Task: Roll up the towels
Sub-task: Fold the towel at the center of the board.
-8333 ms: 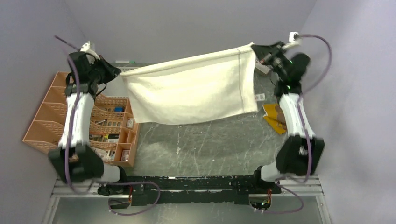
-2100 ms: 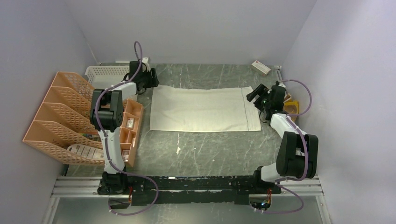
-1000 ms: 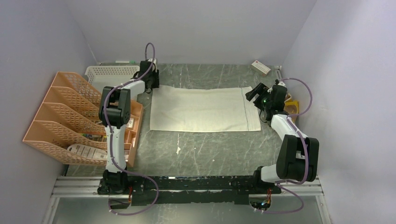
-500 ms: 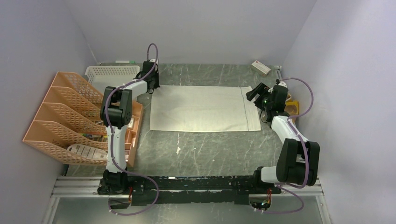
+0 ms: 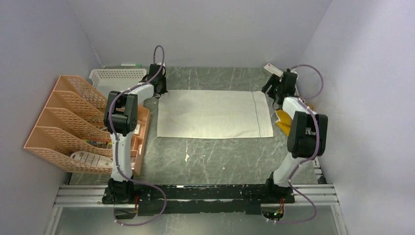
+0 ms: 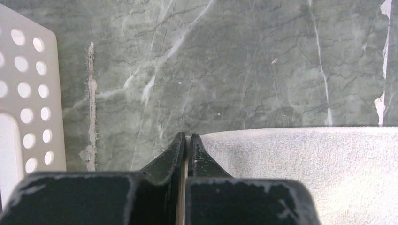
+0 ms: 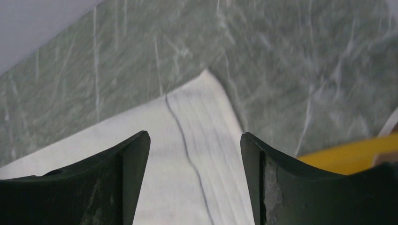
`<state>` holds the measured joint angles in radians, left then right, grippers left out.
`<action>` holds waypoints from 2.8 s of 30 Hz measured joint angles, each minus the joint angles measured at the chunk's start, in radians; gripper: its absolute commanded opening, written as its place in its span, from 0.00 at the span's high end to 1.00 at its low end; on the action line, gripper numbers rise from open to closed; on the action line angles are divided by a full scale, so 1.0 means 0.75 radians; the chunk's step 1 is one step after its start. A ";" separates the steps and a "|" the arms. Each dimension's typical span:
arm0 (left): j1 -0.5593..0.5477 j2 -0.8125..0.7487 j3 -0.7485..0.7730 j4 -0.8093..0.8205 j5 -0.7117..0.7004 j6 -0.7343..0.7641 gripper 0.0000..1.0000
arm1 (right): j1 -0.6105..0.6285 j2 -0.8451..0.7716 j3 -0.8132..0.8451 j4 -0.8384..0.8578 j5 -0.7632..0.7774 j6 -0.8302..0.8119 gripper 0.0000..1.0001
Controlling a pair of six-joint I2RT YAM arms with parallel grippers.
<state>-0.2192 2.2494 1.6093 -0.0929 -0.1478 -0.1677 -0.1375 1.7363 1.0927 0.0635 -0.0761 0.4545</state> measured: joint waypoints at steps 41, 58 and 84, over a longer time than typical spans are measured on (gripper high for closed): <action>-0.001 -0.028 0.063 -0.123 0.088 -0.021 0.93 | 0.194 0.666 0.651 -0.206 0.448 -0.382 0.74; 0.006 -0.048 0.063 -0.134 0.089 -0.021 0.93 | 0.194 0.692 0.695 -0.252 0.477 -0.386 0.62; 0.020 -0.093 0.065 -0.166 0.090 -0.020 0.93 | 0.199 0.715 0.749 -0.310 0.469 -0.350 1.00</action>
<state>-0.2039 2.1799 1.6577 -0.2173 -0.0803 -0.1829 0.0116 2.2723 1.6543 -0.1692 0.2760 0.1921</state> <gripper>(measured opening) 0.089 0.010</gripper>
